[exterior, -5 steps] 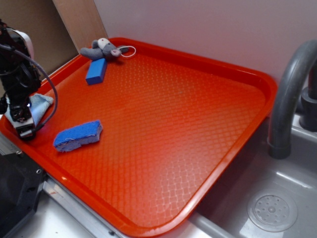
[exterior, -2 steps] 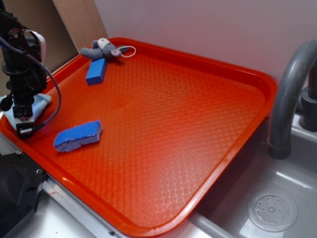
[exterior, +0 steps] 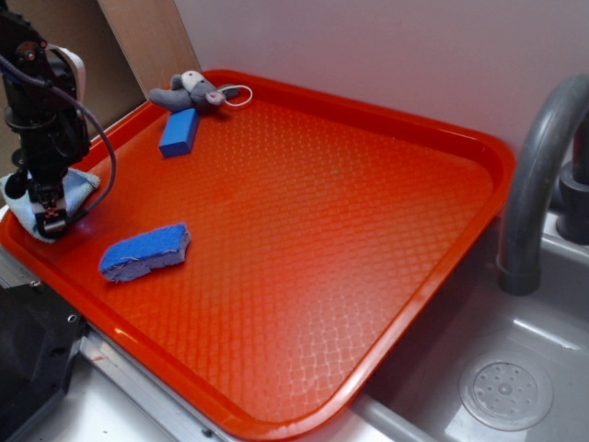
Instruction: Grab the blue cloth.
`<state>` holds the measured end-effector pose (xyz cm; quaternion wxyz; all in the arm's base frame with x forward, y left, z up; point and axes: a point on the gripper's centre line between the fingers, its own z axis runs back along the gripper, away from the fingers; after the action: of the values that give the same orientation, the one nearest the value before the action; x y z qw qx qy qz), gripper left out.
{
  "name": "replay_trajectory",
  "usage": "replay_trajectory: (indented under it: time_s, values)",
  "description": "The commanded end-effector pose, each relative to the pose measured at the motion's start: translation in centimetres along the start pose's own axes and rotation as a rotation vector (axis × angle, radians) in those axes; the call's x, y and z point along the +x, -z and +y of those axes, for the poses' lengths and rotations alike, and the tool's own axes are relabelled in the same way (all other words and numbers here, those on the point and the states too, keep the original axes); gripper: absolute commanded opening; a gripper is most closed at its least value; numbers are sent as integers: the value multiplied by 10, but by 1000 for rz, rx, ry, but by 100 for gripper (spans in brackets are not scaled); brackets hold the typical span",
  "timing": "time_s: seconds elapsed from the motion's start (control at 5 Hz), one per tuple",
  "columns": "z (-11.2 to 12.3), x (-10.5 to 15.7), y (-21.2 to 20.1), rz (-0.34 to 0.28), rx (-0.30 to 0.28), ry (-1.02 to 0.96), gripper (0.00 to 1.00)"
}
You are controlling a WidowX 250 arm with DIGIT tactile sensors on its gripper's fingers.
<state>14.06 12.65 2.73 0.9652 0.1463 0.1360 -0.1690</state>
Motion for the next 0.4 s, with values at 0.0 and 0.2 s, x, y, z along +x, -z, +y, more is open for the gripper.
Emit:
replay_trajectory:
  time_s: [0.0, 0.2]
  values:
    - [6, 5, -26, -67, 21, -1, 0]
    - [11, 7, -37, -99, 28, -11, 0]
